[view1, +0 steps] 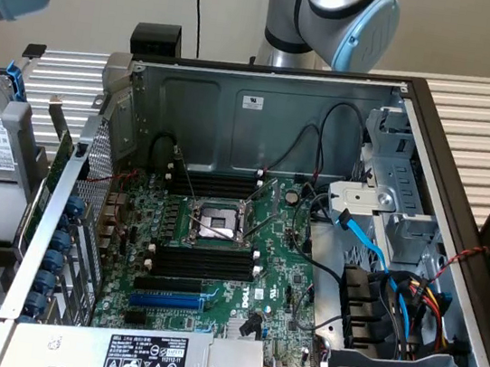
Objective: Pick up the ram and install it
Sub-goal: 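Pick up the ram and move it above insertion slot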
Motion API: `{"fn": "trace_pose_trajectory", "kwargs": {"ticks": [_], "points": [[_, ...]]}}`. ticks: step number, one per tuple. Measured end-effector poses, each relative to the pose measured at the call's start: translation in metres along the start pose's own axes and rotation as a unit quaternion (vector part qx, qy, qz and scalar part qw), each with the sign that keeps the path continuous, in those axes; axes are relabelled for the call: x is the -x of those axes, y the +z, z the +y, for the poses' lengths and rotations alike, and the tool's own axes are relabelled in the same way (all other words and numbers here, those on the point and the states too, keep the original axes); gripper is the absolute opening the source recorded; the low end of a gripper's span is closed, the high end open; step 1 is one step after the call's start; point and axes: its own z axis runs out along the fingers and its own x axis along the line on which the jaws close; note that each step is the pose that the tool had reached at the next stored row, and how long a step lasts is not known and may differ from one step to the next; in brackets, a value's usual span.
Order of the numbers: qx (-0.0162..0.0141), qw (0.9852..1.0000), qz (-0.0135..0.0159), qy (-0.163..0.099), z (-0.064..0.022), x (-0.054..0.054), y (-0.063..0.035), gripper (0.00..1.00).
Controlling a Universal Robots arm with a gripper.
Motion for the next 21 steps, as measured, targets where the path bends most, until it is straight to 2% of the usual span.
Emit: {"fn": "trace_pose_trajectory", "kwargs": {"ticks": [21], "points": [[-0.0001, 1.0000, -0.0001, 0.000, -0.0001, 0.0004, 0.0042, 0.27]]}}
